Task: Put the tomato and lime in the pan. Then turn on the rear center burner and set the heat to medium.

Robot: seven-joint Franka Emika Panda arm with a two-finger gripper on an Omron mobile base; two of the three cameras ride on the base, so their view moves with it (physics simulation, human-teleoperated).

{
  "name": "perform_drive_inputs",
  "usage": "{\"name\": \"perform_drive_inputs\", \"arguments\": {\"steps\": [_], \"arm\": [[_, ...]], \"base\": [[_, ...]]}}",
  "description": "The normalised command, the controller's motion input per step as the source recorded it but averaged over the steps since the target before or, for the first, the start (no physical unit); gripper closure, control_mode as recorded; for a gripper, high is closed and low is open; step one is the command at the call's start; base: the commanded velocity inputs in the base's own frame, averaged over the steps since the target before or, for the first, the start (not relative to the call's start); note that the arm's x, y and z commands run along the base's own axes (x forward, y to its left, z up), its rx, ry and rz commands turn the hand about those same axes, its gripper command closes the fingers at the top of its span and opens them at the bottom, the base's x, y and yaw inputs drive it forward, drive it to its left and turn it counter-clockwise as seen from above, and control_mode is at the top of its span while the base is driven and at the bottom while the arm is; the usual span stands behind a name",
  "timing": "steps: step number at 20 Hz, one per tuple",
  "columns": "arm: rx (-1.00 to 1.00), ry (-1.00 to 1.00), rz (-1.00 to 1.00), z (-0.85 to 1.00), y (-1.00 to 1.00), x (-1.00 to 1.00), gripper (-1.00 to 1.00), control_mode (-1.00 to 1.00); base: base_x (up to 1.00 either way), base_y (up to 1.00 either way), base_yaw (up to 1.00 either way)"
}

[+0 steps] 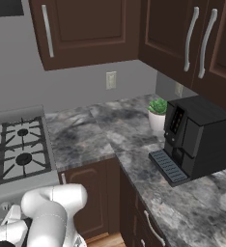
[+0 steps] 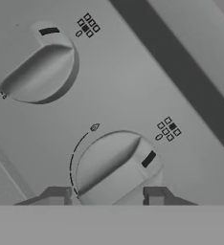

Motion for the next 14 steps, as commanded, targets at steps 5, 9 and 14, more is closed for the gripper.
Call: {"name": "perform_drive_inputs", "arguments": {"steps": [5,9,14], "arm": [[0.0,-0.11,0.0,0.2,0.01,0.0,1.0,-1.0],[-0.06,-0.23,0.0,-0.08,0.07,0.08,1.0,-1.0],[-0.21,-0.29,-0.01,-0.05,0.15,0.22,1.0,-1.0]], "base": [[0.0,0.0,0.0],[0.0,0.0,0.0],[0.0,0.0,0.0]]}}
